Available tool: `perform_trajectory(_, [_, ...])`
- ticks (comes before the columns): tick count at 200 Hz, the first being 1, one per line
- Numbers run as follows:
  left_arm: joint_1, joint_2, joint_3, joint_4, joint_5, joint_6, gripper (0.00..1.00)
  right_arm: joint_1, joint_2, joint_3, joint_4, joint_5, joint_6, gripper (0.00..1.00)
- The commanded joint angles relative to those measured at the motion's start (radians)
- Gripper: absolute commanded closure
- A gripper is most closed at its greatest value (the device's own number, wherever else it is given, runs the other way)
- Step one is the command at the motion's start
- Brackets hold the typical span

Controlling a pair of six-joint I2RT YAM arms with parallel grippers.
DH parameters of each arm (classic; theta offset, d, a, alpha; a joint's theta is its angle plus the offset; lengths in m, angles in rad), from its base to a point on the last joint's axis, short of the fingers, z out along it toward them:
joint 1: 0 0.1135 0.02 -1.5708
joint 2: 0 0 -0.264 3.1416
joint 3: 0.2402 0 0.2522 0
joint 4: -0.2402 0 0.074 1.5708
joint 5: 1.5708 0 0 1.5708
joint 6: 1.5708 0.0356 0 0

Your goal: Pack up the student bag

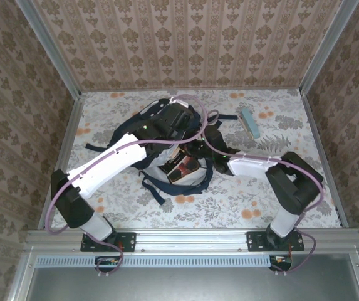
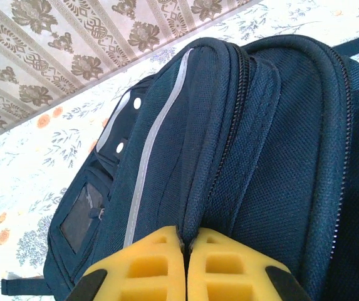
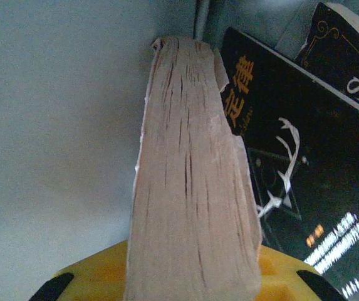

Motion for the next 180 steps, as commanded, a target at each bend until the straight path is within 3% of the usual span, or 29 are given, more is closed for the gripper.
perform_trajectory(1, [0.026, -0.08, 0.013, 0.1, -0.008, -0.081, 0.95, 0.018, 0.077, 0.08, 0.122, 0.086, 0.054, 0.79])
perform_trajectory(33, [0.063, -0.084, -0.003, 0.098, 0.054, -0.126, 0.96, 0.027, 0.198, 0.149, 0.143, 0.07, 0.115, 0.73])
perform_trajectory(49, [0.08, -0.081, -0.007, 0.096, 0.084, -0.145, 0.95, 0.028, 0.224, 0.195, 0.084, 0.032, 0.113, 0.65])
perform_trajectory(64, [0.095, -0.077, -0.005, 0.095, 0.119, -0.158, 0.95, 0.027, 0.221, 0.215, 0.0, 0.009, 0.086, 0.49])
perform_trajectory(77, [0.106, -0.073, -0.007, 0.097, 0.142, -0.164, 0.95, 0.026, 0.192, 0.167, 0.011, 0.016, 0.083, 0.26])
perform_trajectory(88, [0.115, -0.07, -0.007, 0.097, 0.157, -0.167, 0.95, 0.02, 0.16, 0.111, 0.04, 0.017, 0.094, 0.16])
perform_trajectory(143, [0.155, -0.041, -0.004, 0.115, 0.228, -0.186, 0.96, -0.036, -0.066, -0.13, -0.001, -0.082, 0.083, 0.18])
perform_trajectory(180, [0.163, -0.002, -0.001, 0.147, 0.332, -0.184, 0.96, -0.06, -0.279, -0.196, -0.325, -0.058, -0.071, 0.19])
